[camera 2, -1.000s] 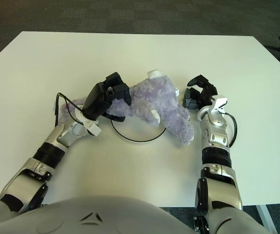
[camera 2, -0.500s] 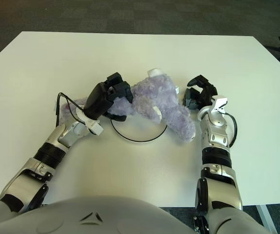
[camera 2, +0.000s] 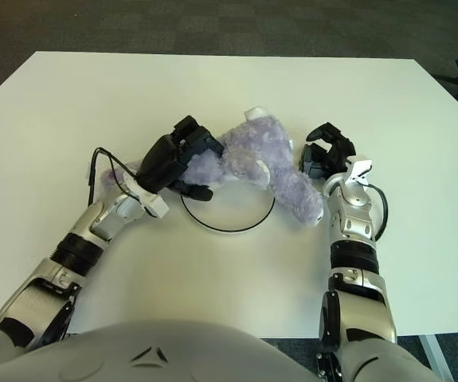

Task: Put the doll into the plate.

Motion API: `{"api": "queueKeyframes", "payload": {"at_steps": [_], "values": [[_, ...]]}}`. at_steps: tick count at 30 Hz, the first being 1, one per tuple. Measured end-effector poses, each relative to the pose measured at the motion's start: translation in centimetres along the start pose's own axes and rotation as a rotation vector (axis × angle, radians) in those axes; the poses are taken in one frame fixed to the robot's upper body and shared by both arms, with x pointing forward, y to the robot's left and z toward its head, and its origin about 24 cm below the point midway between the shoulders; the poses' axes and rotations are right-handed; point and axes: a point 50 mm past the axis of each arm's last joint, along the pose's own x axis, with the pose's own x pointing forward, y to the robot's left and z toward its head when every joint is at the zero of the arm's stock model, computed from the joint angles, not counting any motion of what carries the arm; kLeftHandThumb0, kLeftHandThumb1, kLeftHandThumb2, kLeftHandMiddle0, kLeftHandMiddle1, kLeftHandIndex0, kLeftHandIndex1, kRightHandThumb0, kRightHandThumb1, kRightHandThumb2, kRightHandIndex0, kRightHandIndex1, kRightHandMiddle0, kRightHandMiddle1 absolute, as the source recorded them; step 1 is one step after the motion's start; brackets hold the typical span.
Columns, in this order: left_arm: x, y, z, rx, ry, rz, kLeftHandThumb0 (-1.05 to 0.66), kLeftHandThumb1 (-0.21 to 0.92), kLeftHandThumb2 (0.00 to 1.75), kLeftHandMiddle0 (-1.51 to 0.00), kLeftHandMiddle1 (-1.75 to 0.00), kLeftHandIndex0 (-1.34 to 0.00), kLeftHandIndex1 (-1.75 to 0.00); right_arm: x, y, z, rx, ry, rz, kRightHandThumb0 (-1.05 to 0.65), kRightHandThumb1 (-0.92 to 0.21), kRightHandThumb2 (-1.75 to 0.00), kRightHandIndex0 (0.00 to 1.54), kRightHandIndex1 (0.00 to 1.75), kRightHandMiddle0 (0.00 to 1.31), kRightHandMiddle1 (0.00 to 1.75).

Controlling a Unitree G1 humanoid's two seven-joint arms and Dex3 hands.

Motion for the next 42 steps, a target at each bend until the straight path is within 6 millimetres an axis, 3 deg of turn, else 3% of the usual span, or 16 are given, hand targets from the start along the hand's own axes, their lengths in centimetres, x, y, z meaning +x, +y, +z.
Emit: {"api": "queueKeyframes", "payload": {"at_steps": [8,17,27,34,40,42], "values": [[-0.3,0.3,0.0,-0.033,0.002,-0.047,-0.85,0.92,0.46,-0.11,-0.41,0.00,-0.35,0.0,0.0,0.0,-0.001,-0.005,0.001,0.00,-0.06,-1.61,0.83,1.70,0.57,1.75],[-0.7,0.5,0.2,-0.110,0.004,-0.100,-0.93,0.92,0.52,-0.05,-0.25,0.00,-0.20,0.0,0.0,0.0,-0.002,-0.008,0.005,0.00,-0.06,-1.60,0.83,1.69,0.57,1.75],[-0.9,0.8,0.6,-0.198,-0.008,-0.096,-0.99,0.92,0.67,-0.03,-0.19,0.00,-0.19,0.0,0.1,-0.1,-0.003,-0.008,0.013,0.00,-0.06,-1.60,0.83,1.68,0.57,1.75],[-0.9,1.1,0.8,-0.269,-0.010,-0.066,-0.99,0.92,0.71,-0.11,-0.20,0.00,-0.25,0.1,0.1,0.0,-0.008,-0.008,0.016,0.00,-0.05,-1.61,0.83,1.70,0.57,1.75],[-1.1,2.2,0.8,-0.333,0.007,-0.007,-0.97,0.92,0.66,-0.19,-0.23,0.00,-0.42,0.0,0.2,0.2,-0.010,-0.011,0.017,0.00,-0.07,-1.60,0.81,1.72,0.56,1.75],[-1.2,2.7,0.6,-0.336,0.011,0.026,-0.95,0.92,0.63,-0.25,-0.26,0.00,-0.56,0.0,0.2,0.2,-0.010,-0.010,0.017,0.00,-0.08,-1.59,0.80,1.73,0.55,1.75]]}}
